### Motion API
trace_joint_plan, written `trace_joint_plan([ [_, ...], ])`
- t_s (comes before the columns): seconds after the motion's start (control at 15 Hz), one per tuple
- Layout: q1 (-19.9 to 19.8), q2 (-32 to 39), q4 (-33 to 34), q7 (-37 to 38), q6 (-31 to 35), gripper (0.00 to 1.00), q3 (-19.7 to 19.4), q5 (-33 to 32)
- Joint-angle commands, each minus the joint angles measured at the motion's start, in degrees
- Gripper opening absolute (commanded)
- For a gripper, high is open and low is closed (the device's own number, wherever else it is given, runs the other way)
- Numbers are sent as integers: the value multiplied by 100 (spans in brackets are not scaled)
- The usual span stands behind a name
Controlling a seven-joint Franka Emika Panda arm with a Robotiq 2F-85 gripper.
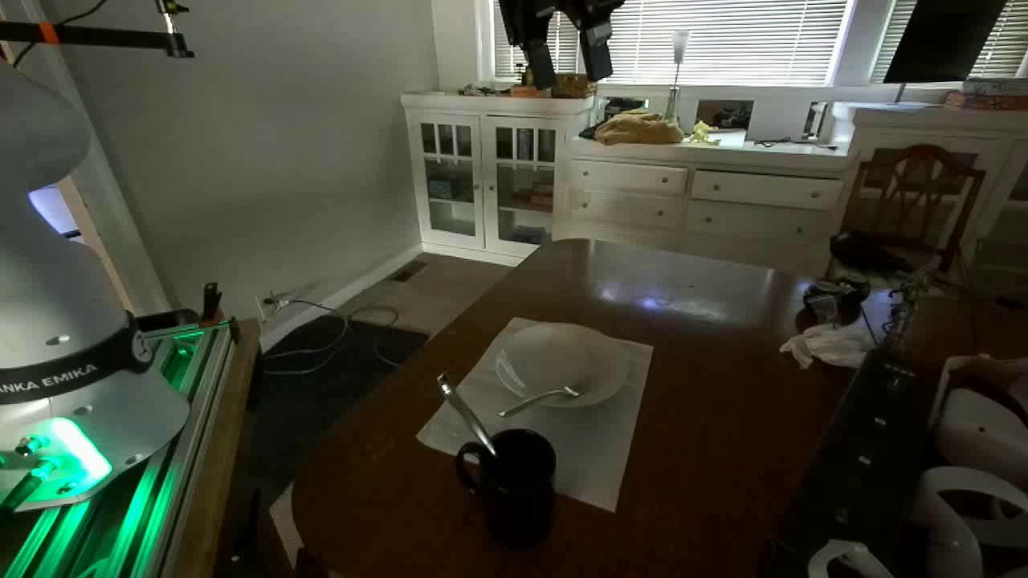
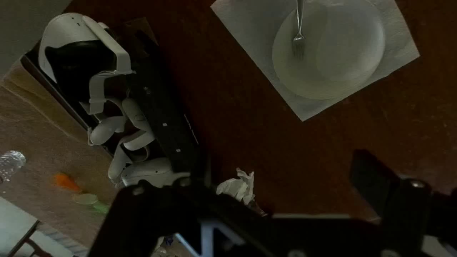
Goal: Put the silver fork in the black mug then place the mug on the white plate.
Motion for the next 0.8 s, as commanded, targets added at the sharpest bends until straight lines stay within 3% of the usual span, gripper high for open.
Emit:
trace_joint_plan([
  [0.0, -38, 4, 9, -13, -9, 100, 35, 19],
  [0.4, -38, 4, 9, -13, -9, 100, 35, 19],
  [0.73, 100, 637, -43, -184, 163, 100, 10, 306],
])
